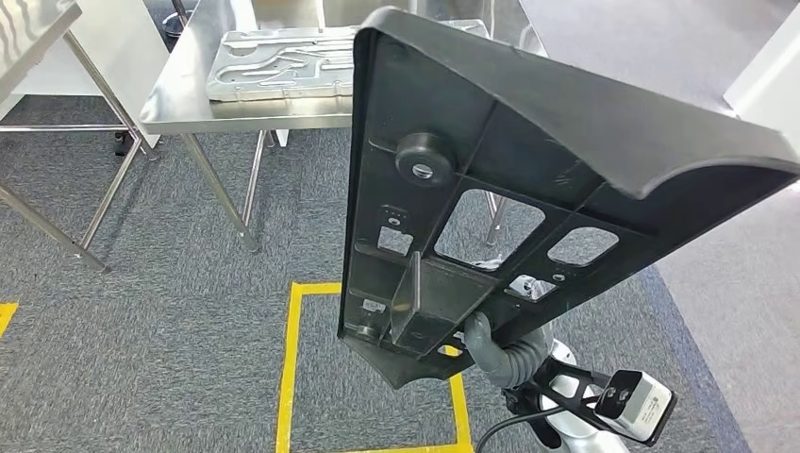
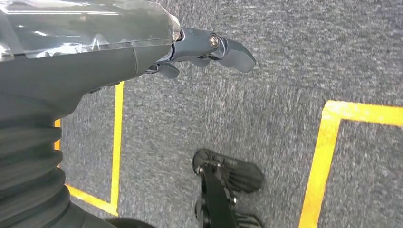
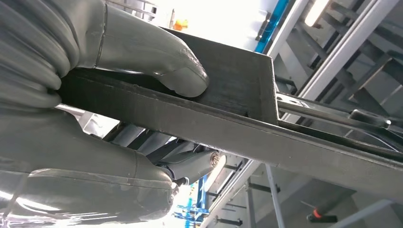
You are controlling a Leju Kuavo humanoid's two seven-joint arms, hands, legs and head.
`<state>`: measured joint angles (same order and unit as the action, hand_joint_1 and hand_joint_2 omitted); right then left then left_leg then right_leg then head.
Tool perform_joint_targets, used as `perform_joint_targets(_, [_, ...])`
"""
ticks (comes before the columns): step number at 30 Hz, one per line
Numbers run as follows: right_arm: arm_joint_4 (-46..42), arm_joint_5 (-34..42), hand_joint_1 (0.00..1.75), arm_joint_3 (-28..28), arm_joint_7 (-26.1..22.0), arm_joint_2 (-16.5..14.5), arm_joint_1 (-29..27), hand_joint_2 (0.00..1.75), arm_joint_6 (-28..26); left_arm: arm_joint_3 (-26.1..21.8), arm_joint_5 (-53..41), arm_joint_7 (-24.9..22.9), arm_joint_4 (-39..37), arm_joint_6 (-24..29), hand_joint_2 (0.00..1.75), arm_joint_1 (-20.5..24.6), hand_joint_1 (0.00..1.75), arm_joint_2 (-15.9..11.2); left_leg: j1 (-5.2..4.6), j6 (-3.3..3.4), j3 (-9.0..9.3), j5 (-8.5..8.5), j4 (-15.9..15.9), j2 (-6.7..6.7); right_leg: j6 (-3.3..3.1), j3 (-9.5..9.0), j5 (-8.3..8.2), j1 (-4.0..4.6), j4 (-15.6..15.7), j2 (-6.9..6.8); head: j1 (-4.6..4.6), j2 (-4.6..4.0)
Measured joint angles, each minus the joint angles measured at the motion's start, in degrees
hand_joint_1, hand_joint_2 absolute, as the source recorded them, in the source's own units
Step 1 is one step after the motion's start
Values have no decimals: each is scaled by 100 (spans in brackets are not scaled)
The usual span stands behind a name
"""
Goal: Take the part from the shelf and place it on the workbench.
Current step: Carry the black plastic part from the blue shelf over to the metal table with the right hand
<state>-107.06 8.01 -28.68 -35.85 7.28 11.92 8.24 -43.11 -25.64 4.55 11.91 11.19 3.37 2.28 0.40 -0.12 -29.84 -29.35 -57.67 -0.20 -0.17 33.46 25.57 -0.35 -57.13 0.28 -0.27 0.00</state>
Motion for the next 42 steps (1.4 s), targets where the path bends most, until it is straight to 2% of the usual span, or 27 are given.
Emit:
perform_joint_targets(1, [-9,-3,175,0,-3,-5,3,175,0,-1,-4,3,3,-1,175,4,0,-2,3,-26,-43,-86,-151,2,-31,-53,8,-18,35,-1,-2,0])
perform_joint_targets(2, [-14,-6,175,-1,-4,-11,5,175,1,-4,-8,2,7,-1,175,4,0,-3,14,-47,-172,-220,-436,2,-57,-104,24,-28,58,-6,-4,0])
perform_joint_targets(4, [-11,7,175,-2,3,-21,20,175,5,-23,-19,-18,7,0,175,-2,0,-1,24,-81,-643,-520,-1250,3,-90,-162,83,-17,59,-9,-6,0])
perform_joint_targets(5, [-7,27,175,-2,16,-22,37,175,8,-34,-25,-31,7,1,175,-8,0,-3,27,-94,-858,-571,-1547,3,-94,-190,118,-12,54,-4,-6,0])
perform_joint_targets(6, [-1,56,175,-2,36,-22,65,175,9,-44,-32,-43,7,1,175,-13,0,-4,27,-98,-979,-502,-1639,3,-92,-225,155,-10,50,4,-6,0])
perform_joint_targets(7, [6,90,175,-2,56,-21,99,175,4,-49,-42,-51,7,3,175,-15,0,-5,27,-95,-975,-310,-1486,4,-85,-274,195,-9,46,13,-6,0])
perform_joint_targets(9, [17,146,175,3,72,-9,156,175,-29,-52,-68,-54,7,11,175,-13,0,-9,24,-59,-711,202,-731,3,-53,-399,292,-8,46,22,-5,0])
perform_joint_targets(10, [21,162,175,5,50,4,166,175,-59,-52,-83,-48,7,14,175,-11,0,-10,11,-27,-571,363,-382,2,-24,-442,338,0,42,24,-5,0])
perform_joint_targets(11, [21,169,175,8,11,23,155,175,-91,-53,-96,-39,7,16,175,-10,0,-11,0,10,-479,437,-158,0,7,-468,372,7,47,24,-5,0])
perform_joint_targets(14, [-6,112,175,13,-124,104,-18,175,-173,-55,-128,4,7,13,175,-22,0,-11,-13,127,-413,387,-27,-11,104,-503,390,21,34,23,-5,0])
perform_joint_targets(16, [-72,26,175,13,-158,162,-205,175,-210,-56,-145,30,7,6,175,-36,0,-10,4,198,-325,355,19,-18,152,-422,463,11,-192,15,-5,0])
perform_joint_targets(17, [-109,-16,175,10,-164,189,-294,175,-219,-58,-149,38,7,3,175,-38,0,-9,13,225,-279,336,38,-19,174,-269,570,2,-466,10,-4,0])
perform_joint_targets(20, [-168,-78,175,4,-169,259,-510,175,-210,-73,-144,45,7,-1,175,-42,0,-9,10,257,-191,248,46,-16,228,446,948,-19,-1519,4,-4,0])
perform_joint_targets(21, [-172,-79,175,5,-170,280,-558,175,-192,-82,-140,44,7,-2,175,-49,0,-9,9,254,-150,211,46,-16,236,600,918,-23,-1642,4,-4,0])
perform_joint_targets(22, [-174,-64,175,8,-170,302,-582,175,-162,-90,-137,40,7,-2,175,-55,0,-9,8,247,-97,171,46,-17,234,647,763,-26,-1554,3,-4,0])
perform_joint_targets(24, [-169,18,175,28,-169,344,-553,175,-84,-101,-136,28,7,-2,175,-63,0,-7,8,220,25,80,50,-18,187,460,191,-23,-843,-2,-4,0])
perform_joint_targets(25, [-160,77,175,45,-168,364,-507,175,-49,-106,-136,21,7,-1,175,-61,0,-2,4,197,82,37,49,-18,159,336,20,-5,-485,-12,-4,0])
perform_joint_targets(27, [-131,177,175,87,-164,393,-396,175,-8,-124,-140,13,7,0,175,-45,0,7,-2,130,144,-29,63,-15,96,200,-57,35,-105,-26,-3,0])
perform_joint_targets(28, [-117,212,175,110,-162,407,-352,175,4,-135,-142,11,8,1,175,-39,0,10,-9,90,177,-28,49,-14,59,181,-2,49,-80,-27,-4,0])
perform_joint_targets(31, [-93,248,175,148,-160,433,-279,175,14,-162,-146,9,10,1,175,-28,0,10,-10,-3,201,-65,-141,-12,-46,22,-57,16,-3,-22,-7,0])
perform_joint_targets(32, [-88,252,175,149,-160,437,-259,175,15,-171,-149,9,11,1,175,-21,0,13,-1,-21,94,-139,-361,-11,-66,-31,-48,6,10,-24,-7,0])
perform_joint_targets(35, [-70,263,175,150,-161,444,-236,175,15,-194,-153,11,11,1,175,-20,0,20,19,-62,-598,-557,-1402,-9,-106,-104,37,15,19,-18,-8,0])
perform_joint_targets(36, [-63,265,175,149,-162,448,-249,175,15,-198,-153,12,11,1,175,-31,0,20,19,-67,-774,-634,-1580,-9,-109,-135,72,20,18,-8,-8,0])
perform_joint_targets(37, [-59,264,175,149,-163,452,-269,175,11,-201,-153,15,11,1,175,-43,0,20,19,-61,-849,-582,-1549,-9,-107,-180,110,25,17,0,-8,0])
perform_joint_targets(38, [-57,255,175,149,-165,455,-296,175,8,-204,-153,20,11,1,175,-53,0,21,18,-46,-822,-397,-1319,-9,-103,-239,153,30,17,7,-8,0])
perform_joint_targets(40, [-61,218,175,148,-168,460,-366,175,3,-213,-154,34,11,1,175,-71,0,17,-2,17,-621,143,-571,-8,-82,-365,247,41,18,8,-7,0])
perform_joint_targets(42, [-77,178,175,145,-169,466,-438,175,7,-222,-156,46,12,1,175,-81,0,14,-46,83,-495,389,-109,-9,-31,-422,317,43,31,17,-6,0])
